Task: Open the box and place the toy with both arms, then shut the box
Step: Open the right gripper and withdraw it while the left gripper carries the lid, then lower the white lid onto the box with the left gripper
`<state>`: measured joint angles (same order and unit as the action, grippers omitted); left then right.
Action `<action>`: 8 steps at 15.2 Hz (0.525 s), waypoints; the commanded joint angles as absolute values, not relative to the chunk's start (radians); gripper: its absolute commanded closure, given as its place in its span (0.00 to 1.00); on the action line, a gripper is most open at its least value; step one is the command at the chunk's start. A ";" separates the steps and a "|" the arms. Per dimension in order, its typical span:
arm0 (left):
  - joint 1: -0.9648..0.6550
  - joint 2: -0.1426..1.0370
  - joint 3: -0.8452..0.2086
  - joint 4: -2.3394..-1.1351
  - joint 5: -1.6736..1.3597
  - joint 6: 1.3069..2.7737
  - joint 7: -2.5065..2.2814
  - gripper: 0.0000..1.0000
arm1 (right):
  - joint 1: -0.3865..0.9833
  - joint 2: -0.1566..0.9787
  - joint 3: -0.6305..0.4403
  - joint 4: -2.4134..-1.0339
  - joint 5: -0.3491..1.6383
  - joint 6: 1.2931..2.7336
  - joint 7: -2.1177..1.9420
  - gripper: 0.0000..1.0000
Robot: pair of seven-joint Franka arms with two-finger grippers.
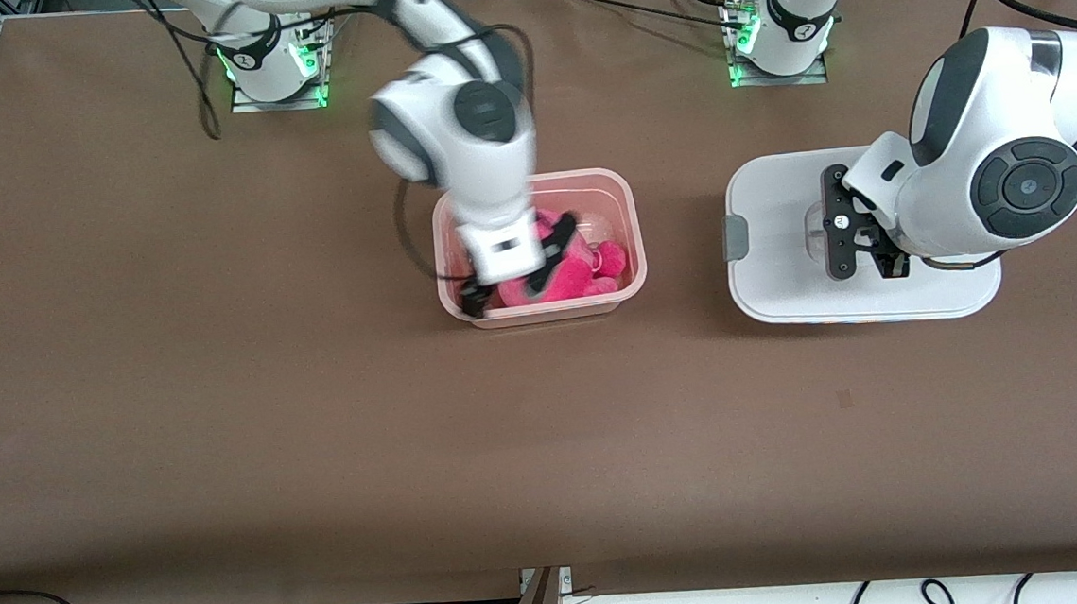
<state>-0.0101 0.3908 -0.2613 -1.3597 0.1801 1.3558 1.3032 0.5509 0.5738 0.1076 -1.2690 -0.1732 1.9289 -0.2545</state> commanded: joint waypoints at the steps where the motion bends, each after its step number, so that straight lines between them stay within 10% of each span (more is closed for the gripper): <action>1: -0.047 0.414 -0.261 -1.325 0.100 1.342 1.263 1.00 | 0.379 0.457 0.130 -1.305 -0.057 1.826 -0.354 0.00; 8: -0.339 0.492 -0.259 -1.324 -0.008 1.616 1.012 1.00 | 0.367 0.217 -0.044 -1.351 0.015 1.576 -0.226 0.00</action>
